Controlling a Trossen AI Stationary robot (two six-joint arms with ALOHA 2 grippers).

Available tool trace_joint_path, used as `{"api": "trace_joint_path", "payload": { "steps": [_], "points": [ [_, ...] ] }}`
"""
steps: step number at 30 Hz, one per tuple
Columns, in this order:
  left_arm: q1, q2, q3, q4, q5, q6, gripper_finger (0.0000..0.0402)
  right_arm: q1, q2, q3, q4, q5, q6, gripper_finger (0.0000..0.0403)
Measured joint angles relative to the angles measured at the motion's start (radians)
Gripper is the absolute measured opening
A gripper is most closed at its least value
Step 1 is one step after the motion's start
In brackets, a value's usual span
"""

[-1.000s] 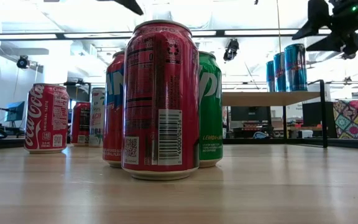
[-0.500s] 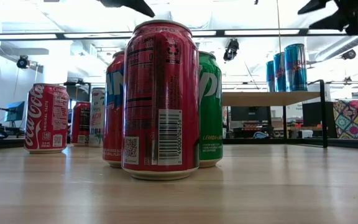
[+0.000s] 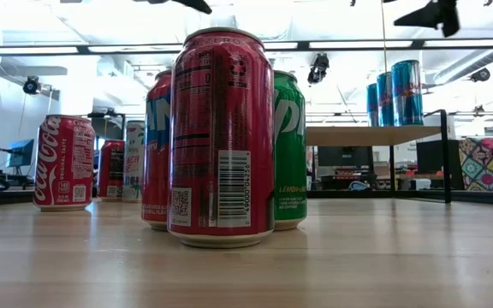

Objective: Place canned beverage on shelf
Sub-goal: Put the bottom white-pink soda can on the shelf

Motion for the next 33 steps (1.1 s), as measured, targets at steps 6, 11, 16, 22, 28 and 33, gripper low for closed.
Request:
{"api": "trace_joint_path", "payload": {
  "steps": [6, 11, 16, 22, 28, 33],
  "points": [
    [0.023, 0.004, -0.029, -0.047, 0.000, 0.005, 0.0278, 0.043, 0.134, 0.095, 0.001, -0.027, -0.019, 0.0283],
    [0.026, -0.004, -0.090, -0.047, 0.001, 0.009, 0.0278, 0.072, 0.249, 0.204, 0.002, -0.027, -0.034, 0.0281],
    [0.027, -0.017, -0.171, 0.022, 0.063, 0.034, 0.0278, 0.067, 0.384, 0.330, -0.085, -0.084, 0.020, 0.0281],
    [0.027, -0.066, -0.289, 0.176, 0.101, 0.039, 0.0278, 0.066, 0.557, 0.526, -0.347, -0.202, 0.024, 0.0281],
    [0.007, -0.180, -0.392, 0.368, 0.107, 0.041, 0.0278, 0.092, 0.681, 0.682, -0.528, -0.210, 0.023, 0.0281],
    [-0.026, -0.342, -0.602, 0.600, 0.074, 0.031, 0.0278, 0.115, 0.718, 0.702, -0.435, -0.429, 0.113, 0.0281]
  ]
}}
